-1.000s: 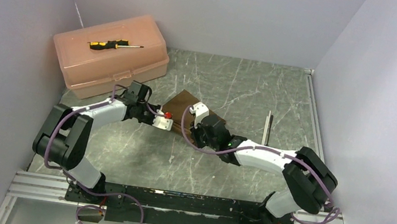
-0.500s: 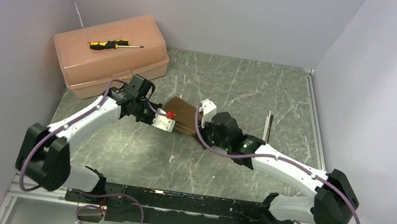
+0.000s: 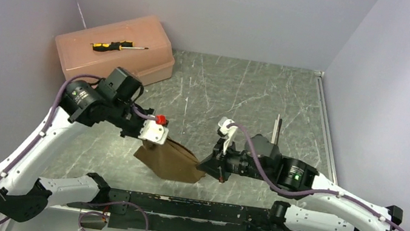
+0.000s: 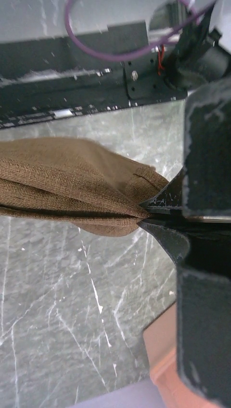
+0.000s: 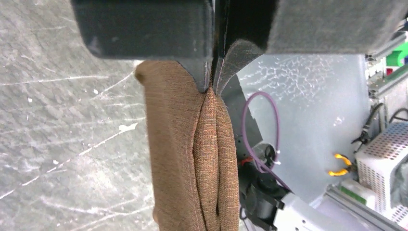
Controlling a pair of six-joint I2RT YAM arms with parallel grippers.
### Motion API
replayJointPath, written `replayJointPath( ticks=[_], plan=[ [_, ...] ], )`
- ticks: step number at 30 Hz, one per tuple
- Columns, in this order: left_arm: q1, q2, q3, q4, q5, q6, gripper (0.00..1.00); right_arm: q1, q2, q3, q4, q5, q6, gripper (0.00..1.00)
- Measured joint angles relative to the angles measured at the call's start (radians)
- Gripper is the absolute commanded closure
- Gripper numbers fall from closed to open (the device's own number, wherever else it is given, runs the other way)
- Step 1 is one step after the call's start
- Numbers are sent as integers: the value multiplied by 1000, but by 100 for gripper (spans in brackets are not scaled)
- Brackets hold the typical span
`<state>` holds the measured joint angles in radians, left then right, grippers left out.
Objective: Fold the napkin into a case and place the utensils inside
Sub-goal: Turn over the upper triangle folded napkin at the center of the board.
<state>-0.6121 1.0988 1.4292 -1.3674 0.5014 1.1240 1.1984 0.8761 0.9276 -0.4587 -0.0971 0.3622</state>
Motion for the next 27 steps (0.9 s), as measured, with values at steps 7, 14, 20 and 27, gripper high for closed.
replayJointPath(
  ticks=[7,14,20,27],
  plan=[
    [-1,86,-25,-48,0,-164,97,-174,67,-21,27,-100,15,100],
    [34,469,-108,192,-184,-280,97,-519,466,-83,157,-260,0,100],
    [163,891,190,311,-285,-360,97,-639,753,57,232,-369,-34,89],
    [211,1121,415,386,-345,-388,71,-764,940,178,323,-428,-60,52]
  ],
)
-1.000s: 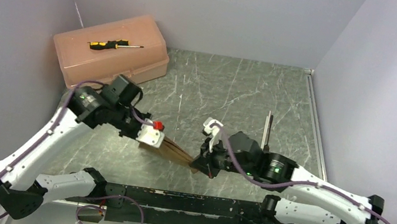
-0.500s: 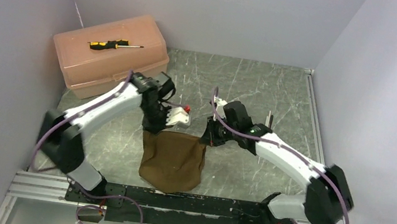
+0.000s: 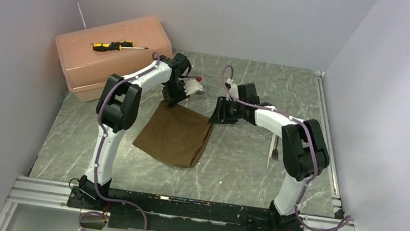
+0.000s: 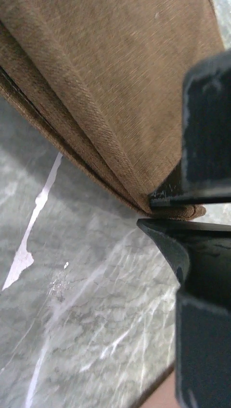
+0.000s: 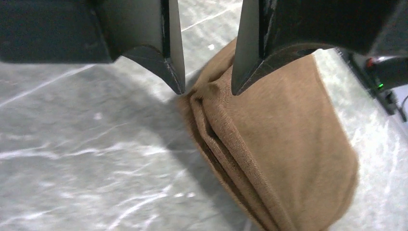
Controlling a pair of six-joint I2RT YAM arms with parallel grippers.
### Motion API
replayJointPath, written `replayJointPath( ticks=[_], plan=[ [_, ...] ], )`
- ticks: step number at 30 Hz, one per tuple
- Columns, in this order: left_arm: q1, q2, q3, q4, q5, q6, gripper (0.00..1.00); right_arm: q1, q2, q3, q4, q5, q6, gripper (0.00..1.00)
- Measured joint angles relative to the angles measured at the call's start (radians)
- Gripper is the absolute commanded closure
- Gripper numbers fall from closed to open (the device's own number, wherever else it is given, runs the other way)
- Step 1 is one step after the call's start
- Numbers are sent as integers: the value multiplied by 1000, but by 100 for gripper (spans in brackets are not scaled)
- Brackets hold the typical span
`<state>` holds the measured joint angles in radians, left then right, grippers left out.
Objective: Fold the napkin into a case and place the utensils inside
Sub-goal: Turn over the upper triangle folded napkin at the center of the board.
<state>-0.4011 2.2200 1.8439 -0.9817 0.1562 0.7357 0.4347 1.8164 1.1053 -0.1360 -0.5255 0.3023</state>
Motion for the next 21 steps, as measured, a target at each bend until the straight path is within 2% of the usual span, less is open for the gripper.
replayJointPath(
  ticks=[3,5,6,8,12,15,21],
  plan=[
    [5,37,5,25,-20,-16,55,-26,64,34,-13,43,-11,36],
    [8,34,6,52,-27,-29,30,-26,76,40,-24,103,-11,23],
    [9,34,6,63,-28,-32,26,-25,72,39,-28,138,-11,21],
    [13,34,6,87,-32,-52,25,-23,42,23,-16,210,-9,21],
    [34,23,6,113,-6,-96,26,-18,-87,-42,19,283,4,36],
    [50,4,6,108,28,-124,27,-10,-145,-57,75,268,34,54],
    [73,-102,-24,97,76,-149,27,87,-83,-57,151,230,90,85]
  ],
)
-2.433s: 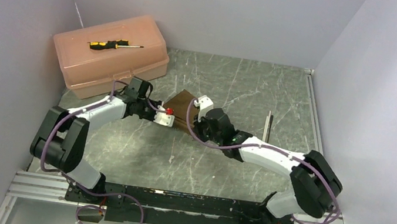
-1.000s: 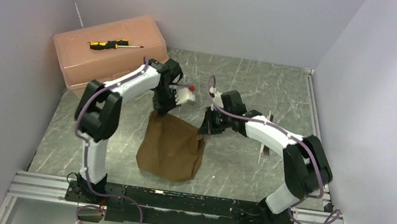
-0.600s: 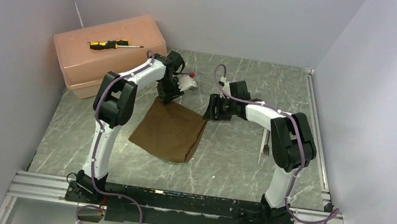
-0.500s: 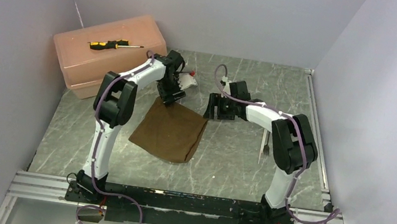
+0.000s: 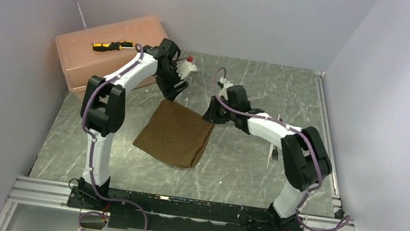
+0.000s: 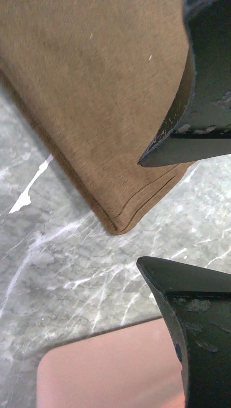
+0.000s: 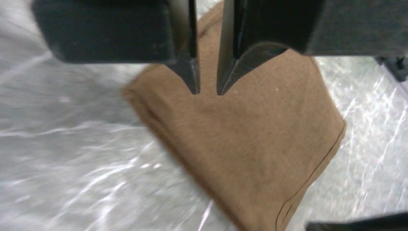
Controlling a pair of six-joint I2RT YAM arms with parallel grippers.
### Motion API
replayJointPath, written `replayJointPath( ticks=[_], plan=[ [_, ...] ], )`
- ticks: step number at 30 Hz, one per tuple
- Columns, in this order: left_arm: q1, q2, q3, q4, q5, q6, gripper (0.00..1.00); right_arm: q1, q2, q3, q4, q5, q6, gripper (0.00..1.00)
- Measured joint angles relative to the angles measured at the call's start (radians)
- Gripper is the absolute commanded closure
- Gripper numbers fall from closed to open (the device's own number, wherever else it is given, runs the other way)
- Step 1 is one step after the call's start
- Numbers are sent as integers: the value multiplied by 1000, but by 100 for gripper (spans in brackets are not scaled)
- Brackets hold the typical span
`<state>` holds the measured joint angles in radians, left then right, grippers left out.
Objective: Fold the napkin into a case and place the utensils inside
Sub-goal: Turn over the upper triangle folded napkin at the center of the board, then smooth out the upper triangle-folded napkin at the center of the board.
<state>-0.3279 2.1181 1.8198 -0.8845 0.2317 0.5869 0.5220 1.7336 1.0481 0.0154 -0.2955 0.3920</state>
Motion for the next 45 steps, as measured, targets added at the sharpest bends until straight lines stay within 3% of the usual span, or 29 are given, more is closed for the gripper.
replayJointPath(
  ticks=[2,4,8,17,20,23,25,28,32,38,40,45],
  plan=[
    [3,-49,-10,-26,24,2,28,36,45,0,14,-21,16,96],
    [4,-79,-10,-50,43,11,31,53,84,0,18,-33,27,100],
    [5,-122,-49,-87,75,55,34,19,152,0,29,-64,52,100],
    [5,-130,-337,-23,64,111,38,-106,259,64,54,-224,65,100],
    [5,-124,-383,50,29,117,38,-116,268,77,47,-239,52,93],
    [5,-124,-385,88,15,107,36,-116,263,80,36,-237,34,71],
    [5,-123,-379,91,23,94,35,-114,246,80,23,-224,21,62],
    [8,-117,-302,39,68,52,34,-100,177,61,-10,-155,-8,58],
    [9,-123,-180,-5,160,2,35,-50,-10,-22,-41,-71,-26,64],
    [-42,-151,-166,-71,260,-8,44,49,-181,-197,20,-65,25,99],
    [-85,-151,-202,-79,285,-20,47,51,-180,-269,43,-65,56,100],
    [-190,-156,-309,-82,344,-105,42,45,-148,-378,87,-79,122,100]
  ],
)
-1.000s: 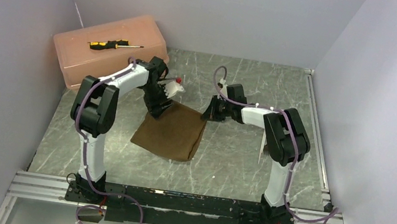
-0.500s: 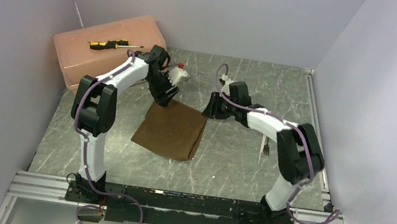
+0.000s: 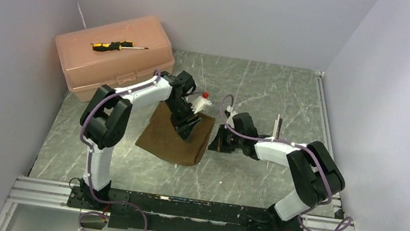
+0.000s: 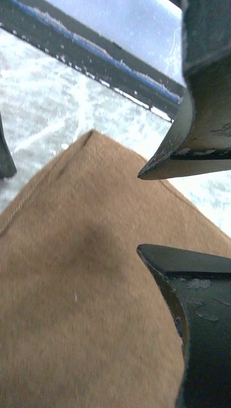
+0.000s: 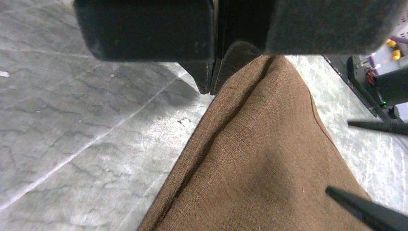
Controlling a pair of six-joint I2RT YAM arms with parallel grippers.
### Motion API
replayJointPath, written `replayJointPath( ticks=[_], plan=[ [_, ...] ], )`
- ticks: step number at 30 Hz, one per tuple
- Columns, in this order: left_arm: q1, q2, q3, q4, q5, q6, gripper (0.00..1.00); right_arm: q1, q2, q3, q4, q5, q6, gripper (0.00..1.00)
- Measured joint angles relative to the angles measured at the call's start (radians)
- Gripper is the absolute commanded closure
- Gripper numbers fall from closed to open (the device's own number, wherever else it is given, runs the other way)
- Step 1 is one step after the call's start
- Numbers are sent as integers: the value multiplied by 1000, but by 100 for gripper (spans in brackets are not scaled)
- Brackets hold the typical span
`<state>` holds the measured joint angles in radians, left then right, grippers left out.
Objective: Fold the napkin into a case and place the utensils inside
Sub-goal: Smooth out the upper triangle-folded napkin at the center of the board.
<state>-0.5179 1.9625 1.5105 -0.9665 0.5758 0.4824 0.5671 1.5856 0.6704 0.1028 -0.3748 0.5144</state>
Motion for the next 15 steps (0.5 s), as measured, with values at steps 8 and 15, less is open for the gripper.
replayJointPath(
  ticks=[8,15],
  plan=[
    [-69,-60,-43,54,38,-137,51,0,62,-33,143,-63,74,100],
    [-89,-64,-111,195,64,-279,51,-31,121,-43,235,-140,126,100]
  ],
)
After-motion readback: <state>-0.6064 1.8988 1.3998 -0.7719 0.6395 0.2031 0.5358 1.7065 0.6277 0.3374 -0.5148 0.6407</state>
